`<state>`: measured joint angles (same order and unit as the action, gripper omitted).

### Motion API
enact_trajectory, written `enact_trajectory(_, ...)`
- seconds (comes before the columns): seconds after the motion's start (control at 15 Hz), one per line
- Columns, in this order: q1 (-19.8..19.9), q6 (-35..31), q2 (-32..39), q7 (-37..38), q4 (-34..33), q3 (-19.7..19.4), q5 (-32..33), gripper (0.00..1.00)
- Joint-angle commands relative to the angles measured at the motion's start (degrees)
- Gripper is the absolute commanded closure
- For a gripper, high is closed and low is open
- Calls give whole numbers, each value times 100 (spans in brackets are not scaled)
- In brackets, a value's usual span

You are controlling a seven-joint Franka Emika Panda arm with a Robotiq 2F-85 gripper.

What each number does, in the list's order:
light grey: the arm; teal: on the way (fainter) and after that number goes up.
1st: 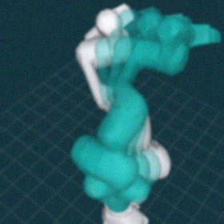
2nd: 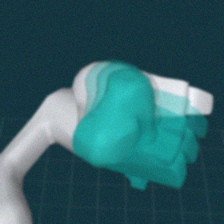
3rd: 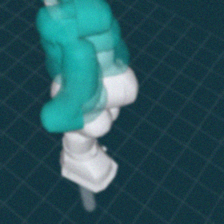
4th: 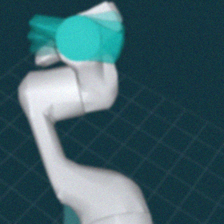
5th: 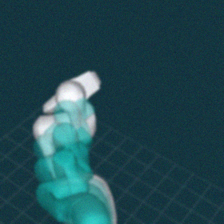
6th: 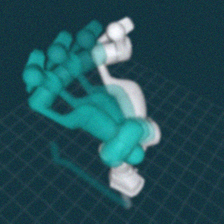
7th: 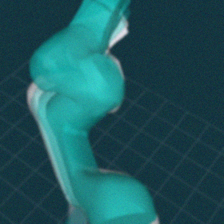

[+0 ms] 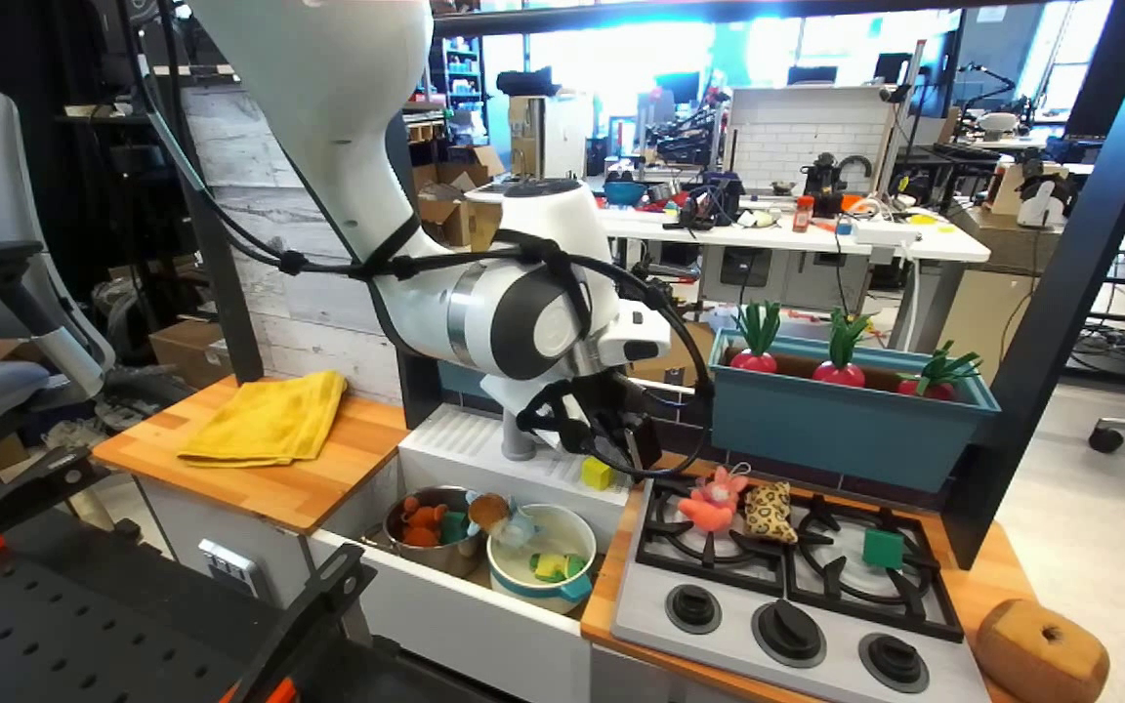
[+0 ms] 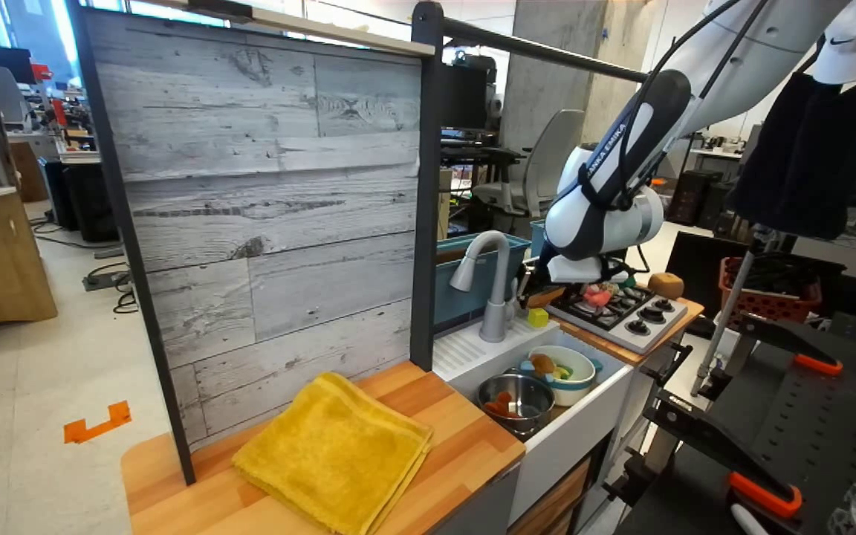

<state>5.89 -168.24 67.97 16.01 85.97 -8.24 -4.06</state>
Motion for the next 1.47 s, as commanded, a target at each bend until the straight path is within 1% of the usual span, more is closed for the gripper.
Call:
enact_trajectory(0.0,101,46,333,-175,-466,148,-164,0)
enact_trajectory(0.4,57,116,542,-173,-656,142,-148,0)
enact_trajectory(0.47,52,200,545,-159,-674,132,-151,11)
enact_trajectory(0.53,46,252,554,-150,-687,120,-150,26)
enact_trajectory(0.6,45,349,545,-143,-690,118,-151,32)
enact_trajectory(0.67,50,414,540,-146,-685,128,-150,40)
enact_trajectory(0.87,52,738,462,-130,-695,157,-156,59)
enact_trajectory(1.07,34,1059,438,-65,-782,121,-158,80)
enact_trajectory(1.13,7,1269,401,-12,-800,73,-152,82)
enact_trajectory(1.27,-129,1851,255,201,-751,-169,-87,82)
enact_trajectory(1.4,-290,2452,-60,361,-416,-458,77,82)
